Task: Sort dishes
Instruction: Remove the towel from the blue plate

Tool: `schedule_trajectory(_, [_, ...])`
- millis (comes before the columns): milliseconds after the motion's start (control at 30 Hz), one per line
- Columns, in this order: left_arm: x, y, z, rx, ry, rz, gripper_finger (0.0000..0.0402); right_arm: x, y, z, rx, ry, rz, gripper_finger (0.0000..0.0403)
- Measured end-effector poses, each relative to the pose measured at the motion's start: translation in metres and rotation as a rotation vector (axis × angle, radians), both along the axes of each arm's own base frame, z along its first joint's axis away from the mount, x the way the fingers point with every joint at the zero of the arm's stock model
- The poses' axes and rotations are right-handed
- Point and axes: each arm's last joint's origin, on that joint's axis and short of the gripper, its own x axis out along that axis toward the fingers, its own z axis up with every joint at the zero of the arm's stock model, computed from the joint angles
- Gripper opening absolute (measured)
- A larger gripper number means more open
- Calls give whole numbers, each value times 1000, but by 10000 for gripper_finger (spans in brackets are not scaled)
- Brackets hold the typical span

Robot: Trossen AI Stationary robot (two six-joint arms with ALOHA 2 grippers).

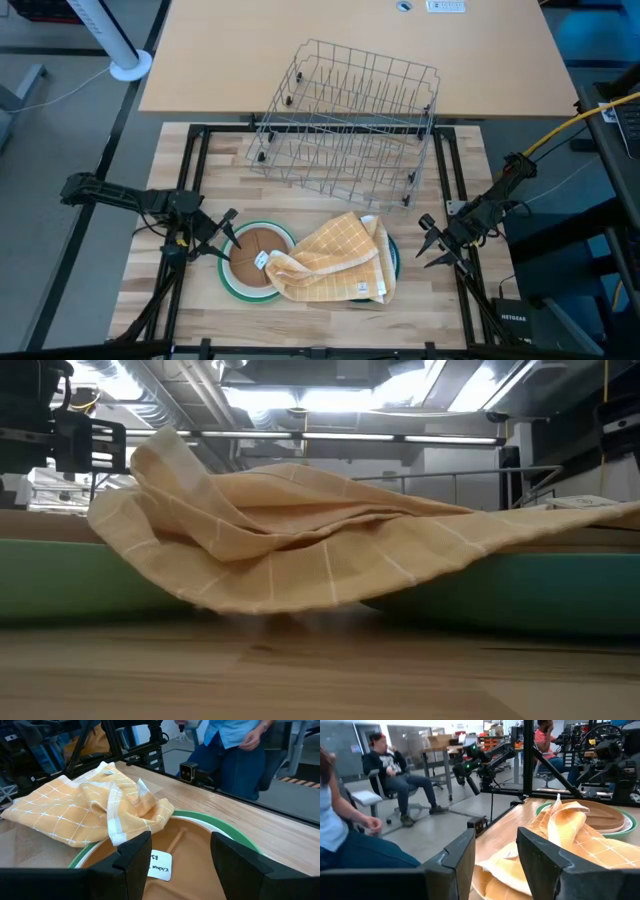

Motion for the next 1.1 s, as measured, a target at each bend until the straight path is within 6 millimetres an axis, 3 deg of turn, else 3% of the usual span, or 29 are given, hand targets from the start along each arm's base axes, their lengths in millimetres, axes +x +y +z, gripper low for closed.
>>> schedule_trajectory(267, [0, 0, 0, 0, 0, 0, 193, -2, -2, 20, 291, -45, 24, 152])
schedule_trajectory(500, [0, 0, 0, 0, 0, 0, 193, -3, -8, 31, 351, -153, -116, 152])
schedule_trajectory(733, [0, 0, 0, 0, 0, 0, 193, 5, -3, 36, 224, -201, -196, 152])
schedule_trajectory(900, [0, 0, 0, 0, 0, 0, 193, 20, 9, 58, 55, -188, -276, 152])
schedule_trajectory(1100, [0, 0, 0, 0, 0, 0, 193, 53, 36, 84, -205, -79, -433, 152])
